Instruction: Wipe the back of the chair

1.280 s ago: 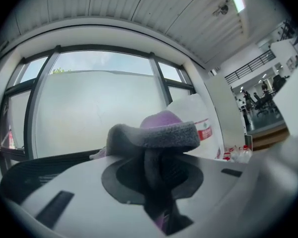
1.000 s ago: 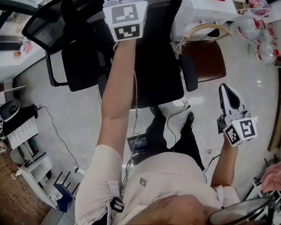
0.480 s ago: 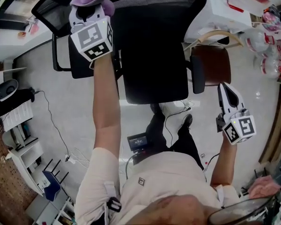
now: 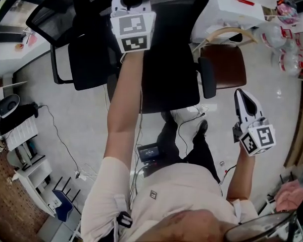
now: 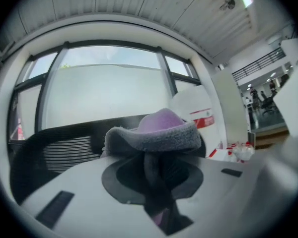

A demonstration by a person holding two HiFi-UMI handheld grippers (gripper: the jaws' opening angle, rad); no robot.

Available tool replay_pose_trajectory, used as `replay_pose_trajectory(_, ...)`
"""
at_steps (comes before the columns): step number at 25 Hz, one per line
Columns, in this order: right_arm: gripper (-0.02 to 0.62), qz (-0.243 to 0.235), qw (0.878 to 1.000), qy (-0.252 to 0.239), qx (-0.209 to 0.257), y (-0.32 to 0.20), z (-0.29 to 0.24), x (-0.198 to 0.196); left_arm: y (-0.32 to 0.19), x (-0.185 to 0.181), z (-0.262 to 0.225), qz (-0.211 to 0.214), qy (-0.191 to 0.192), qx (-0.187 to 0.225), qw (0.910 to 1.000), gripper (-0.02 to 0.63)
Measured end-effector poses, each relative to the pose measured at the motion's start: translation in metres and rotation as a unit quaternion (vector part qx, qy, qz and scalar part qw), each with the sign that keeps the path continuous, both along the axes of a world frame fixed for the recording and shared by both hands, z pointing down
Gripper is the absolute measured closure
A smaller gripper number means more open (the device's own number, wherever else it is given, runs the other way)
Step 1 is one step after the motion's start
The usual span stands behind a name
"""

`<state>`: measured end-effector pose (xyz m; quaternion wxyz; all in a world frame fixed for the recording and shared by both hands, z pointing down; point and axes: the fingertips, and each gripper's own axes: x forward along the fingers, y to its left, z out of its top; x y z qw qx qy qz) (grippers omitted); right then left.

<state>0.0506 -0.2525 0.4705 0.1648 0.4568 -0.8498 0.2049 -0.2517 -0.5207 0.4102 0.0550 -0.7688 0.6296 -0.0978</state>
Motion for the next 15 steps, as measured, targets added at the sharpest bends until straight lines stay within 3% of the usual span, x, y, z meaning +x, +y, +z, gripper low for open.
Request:
replay_pose_trajectory(3,0.600,0.024,1.000,0.002,-0.003,0.004,0.004,0.030,-0.008,0.081,-0.005,0.041,-0.003,0.012,0.9991,0.537)
replay_pose_trajectory(5,0.600,0.036,0.999,0.003,-0.005,0.007,0.006,0.047,-0.009,0.097,-0.011,0.029,0.031,0.019,0.9989,0.538)
replay_pose_trajectory(7,0.600,0.042,0.999,0.004,-0.008,0.011,0.007,0.058,-0.006,0.096,-0.014,0.021,0.061,0.022,0.9977,0.538)
replay_pose_trajectory(11,0.600,0.039,0.999,0.003,-0.008,0.006,0.008,0.058,-0.004,0.088,-0.014,0.023,0.044,0.029,0.9983,0.538)
replay_pose_trajectory(15,0.600,0.022,1.000,-0.001,-0.004,-0.003,0.006,0.038,-0.005,0.029,-0.013,-0.026,0.034,0.030,0.9986,0.538)
